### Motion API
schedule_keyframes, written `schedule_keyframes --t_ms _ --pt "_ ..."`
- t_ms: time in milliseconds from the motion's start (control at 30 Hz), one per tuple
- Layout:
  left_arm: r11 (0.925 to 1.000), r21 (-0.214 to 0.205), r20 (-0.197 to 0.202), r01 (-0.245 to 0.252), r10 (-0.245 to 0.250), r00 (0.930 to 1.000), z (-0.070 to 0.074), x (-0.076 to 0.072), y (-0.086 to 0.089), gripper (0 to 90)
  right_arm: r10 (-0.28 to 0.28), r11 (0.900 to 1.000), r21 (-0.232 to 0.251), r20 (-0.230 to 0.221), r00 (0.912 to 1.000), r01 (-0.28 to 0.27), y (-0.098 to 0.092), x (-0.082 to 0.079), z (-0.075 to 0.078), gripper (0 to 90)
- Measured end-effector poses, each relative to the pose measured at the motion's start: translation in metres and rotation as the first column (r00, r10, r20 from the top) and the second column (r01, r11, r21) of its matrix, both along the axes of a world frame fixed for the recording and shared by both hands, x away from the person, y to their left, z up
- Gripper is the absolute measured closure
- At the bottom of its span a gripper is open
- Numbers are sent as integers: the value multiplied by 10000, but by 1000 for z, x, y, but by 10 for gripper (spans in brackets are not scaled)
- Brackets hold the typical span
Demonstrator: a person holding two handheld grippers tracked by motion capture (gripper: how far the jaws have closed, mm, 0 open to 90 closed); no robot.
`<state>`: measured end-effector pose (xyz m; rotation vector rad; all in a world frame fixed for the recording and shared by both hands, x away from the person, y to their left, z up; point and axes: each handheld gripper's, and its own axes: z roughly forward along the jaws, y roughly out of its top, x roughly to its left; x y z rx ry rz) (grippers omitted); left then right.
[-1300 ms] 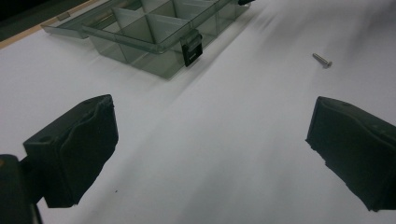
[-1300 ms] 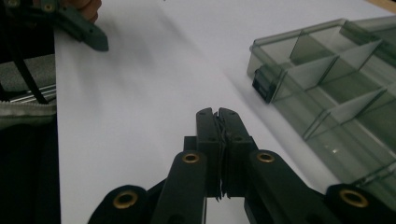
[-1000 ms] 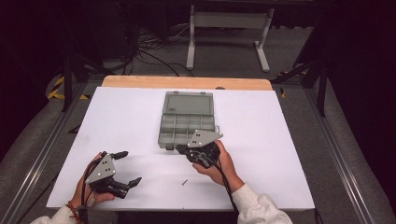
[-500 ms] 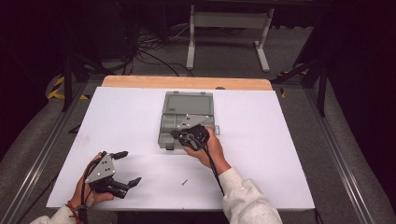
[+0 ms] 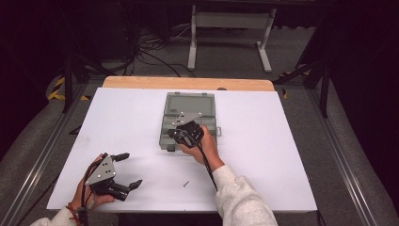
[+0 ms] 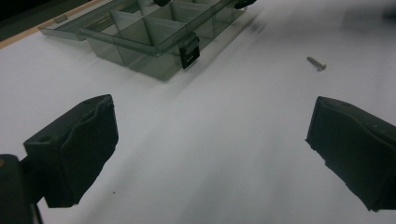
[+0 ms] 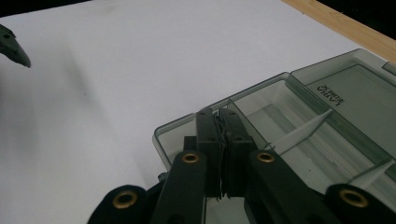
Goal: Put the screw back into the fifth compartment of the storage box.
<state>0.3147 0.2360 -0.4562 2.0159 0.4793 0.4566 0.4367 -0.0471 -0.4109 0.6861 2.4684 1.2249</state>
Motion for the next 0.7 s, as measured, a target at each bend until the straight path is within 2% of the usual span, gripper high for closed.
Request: schedule_keyframes --t_ms 167,367,533,700 --pt "10000 -15 -5 -46 46 10000 0 0 0 27 -145 9999 -87 -190 9997 143 5 4 -6 884" --pt "10000 -7 -15 -12 12 10000 0 0 0 27 -461 9987 -215 -205 9987 457 5 9 -11 884" --pt "10000 -11 -25 -18 18 10000 0 0 0 28 -448 9988 -232 -331 9984 440 5 11 -14 885" --pt "10000 -9 -14 31 -31 10000 0 0 -1 28 -432 9981 -459 -281 9987 419 9 10 -17 884"
